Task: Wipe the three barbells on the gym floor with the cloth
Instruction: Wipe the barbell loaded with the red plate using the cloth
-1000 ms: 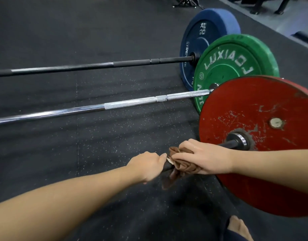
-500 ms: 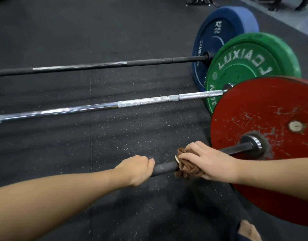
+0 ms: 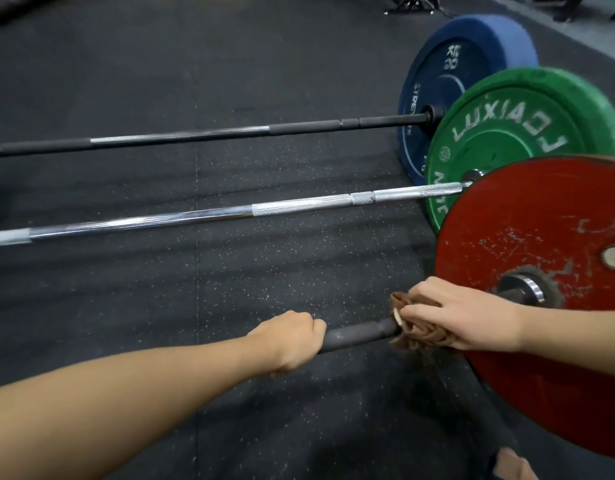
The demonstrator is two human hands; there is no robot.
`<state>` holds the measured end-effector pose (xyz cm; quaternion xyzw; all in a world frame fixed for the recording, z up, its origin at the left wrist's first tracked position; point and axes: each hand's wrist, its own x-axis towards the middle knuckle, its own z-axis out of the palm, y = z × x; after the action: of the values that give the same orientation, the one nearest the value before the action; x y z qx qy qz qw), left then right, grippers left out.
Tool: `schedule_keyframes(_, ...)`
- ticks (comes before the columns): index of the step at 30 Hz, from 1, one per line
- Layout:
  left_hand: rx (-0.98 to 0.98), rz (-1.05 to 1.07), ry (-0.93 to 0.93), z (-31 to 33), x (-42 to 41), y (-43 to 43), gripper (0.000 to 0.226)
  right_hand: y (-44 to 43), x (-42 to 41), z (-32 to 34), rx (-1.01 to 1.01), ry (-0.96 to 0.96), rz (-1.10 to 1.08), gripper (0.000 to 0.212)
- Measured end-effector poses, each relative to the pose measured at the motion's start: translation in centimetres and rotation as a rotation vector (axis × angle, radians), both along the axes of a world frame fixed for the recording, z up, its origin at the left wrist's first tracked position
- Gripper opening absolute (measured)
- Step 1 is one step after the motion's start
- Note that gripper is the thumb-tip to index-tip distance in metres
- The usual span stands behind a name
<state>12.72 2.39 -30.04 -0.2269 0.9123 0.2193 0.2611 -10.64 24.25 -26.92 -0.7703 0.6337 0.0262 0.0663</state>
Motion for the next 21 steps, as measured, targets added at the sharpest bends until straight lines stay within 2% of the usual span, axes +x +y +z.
schedule_keyframes(5, 0.005, -0.016, 0.003, 0.3, -0.1, -0.1, 0.017, -3.4, 5.6, -1.7, -0.07, -0.065, -0.016, 0.04)
schedule_keyframes(9, 0.038, 0.004, -0.007, 0.3, 0.0, -0.2, 0.014, -4.5, 7.5, -1.9, -0.046, -0.056, -0.033, 0.041)
schedule_keyframes(12, 0.119, 0.074, -0.011, 0.8, 0.3, -0.3, 0.036, -3.3, 5.2, -1.3, 0.014, -0.069, -0.001, 0.049)
schedule_keyframes(14, 0.164, 0.134, -0.026, 1.3, 0.7, -0.2, 0.055, -2.2, 3.2, -1.0, 0.029, -0.086, -0.003, 0.045)
schedule_keyframes(16, 0.14, 0.147, -0.057, 1.8, 1.4, -0.4, 0.071, -1.5, 1.6, -0.5, 0.044, -0.078, 0.012, 0.045)
schedule_keyframes(21, -0.028, 0.136, -0.076, 1.7, 2.6, -0.4, 0.07, -2.2, 2.6, -1.2, -0.015, -0.078, -0.001, 0.039)
